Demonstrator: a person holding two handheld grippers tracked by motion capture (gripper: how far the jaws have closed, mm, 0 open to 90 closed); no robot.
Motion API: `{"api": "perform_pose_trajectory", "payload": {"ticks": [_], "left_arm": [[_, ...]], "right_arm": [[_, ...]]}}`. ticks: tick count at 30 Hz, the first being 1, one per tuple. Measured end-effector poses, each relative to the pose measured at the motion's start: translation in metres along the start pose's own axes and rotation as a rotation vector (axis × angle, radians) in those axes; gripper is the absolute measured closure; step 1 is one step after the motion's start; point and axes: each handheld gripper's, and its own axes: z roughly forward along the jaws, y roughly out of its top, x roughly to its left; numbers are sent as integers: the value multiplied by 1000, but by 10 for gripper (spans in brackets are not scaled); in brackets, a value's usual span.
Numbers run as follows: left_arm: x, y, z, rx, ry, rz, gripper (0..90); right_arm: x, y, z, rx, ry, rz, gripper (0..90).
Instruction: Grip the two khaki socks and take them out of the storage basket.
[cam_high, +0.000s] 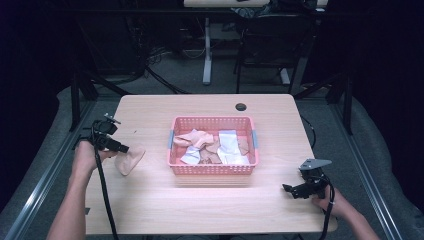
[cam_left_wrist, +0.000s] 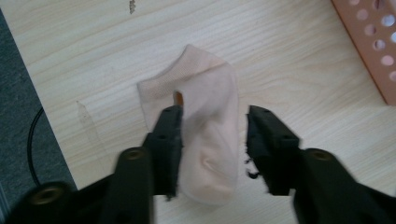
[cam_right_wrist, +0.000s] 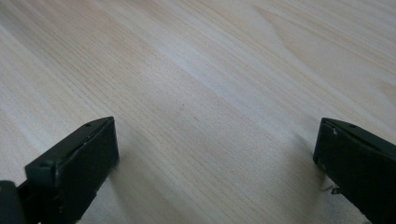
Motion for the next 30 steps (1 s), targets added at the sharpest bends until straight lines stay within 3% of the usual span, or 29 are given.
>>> {"api": "perform_pose_trajectory", "payload": {"ticks": [4, 5, 10, 13, 20, 30], "left_arm": [[-5, 3, -9, -35, -7, 9, 400], [-8, 6, -13, -44, -7, 26, 330], [-20, 16, -23, -94, -29, 67, 233], [-25, 20, -25, -97, -30, 84, 185], [-37, 33, -29, -119, -39, 122, 154], [-58, 53, -34, -109, -42, 197, 130]], "right_arm": [[0, 0, -1, 8, -3, -6, 0], [0, 0, -1, 8, -2, -7, 0], [0, 0, 0, 5, -1, -4, 0], [0, 0, -1, 9, -3, -7, 0], [0, 0, -1, 8, -2, -6, 0], [0, 0, 0, 0, 1, 0, 0]]}}
